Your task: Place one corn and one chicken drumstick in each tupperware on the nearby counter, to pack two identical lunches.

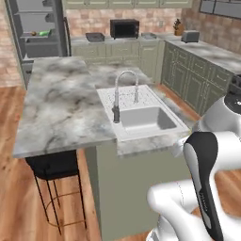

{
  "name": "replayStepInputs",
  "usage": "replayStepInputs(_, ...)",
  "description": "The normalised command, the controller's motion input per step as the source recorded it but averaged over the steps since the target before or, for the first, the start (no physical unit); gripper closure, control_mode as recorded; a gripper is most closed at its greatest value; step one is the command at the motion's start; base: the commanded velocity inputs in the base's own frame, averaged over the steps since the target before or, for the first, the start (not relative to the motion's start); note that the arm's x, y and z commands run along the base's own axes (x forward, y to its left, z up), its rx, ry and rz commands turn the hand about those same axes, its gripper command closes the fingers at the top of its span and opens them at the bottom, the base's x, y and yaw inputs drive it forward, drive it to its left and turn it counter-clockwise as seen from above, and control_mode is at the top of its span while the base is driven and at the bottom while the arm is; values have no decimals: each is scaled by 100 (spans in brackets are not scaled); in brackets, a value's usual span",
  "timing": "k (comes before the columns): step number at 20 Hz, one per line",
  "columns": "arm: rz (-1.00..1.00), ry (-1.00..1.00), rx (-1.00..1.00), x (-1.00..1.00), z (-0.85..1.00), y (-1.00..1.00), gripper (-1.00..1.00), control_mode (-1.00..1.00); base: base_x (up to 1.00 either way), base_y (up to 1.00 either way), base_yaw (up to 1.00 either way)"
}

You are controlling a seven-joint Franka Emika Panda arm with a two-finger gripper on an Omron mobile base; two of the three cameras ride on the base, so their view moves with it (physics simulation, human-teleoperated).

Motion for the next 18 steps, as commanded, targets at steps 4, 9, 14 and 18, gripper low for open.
replayStepInputs(4, 0, 0, 0, 0, 0, 0, -100, 100, 11, 100, 0)
replayStepInputs(9, 0, 0, 0, 0, 0, 0, -100, 100, 16, 100, 0)
replayStepInputs(14, 0, 0, 0, 0, 0, 0, -100, 100, 21, 100, 0)
replayStepInputs(18, 0, 0, 0, 0, 0, 0, -100, 100, 36, 100, 0)
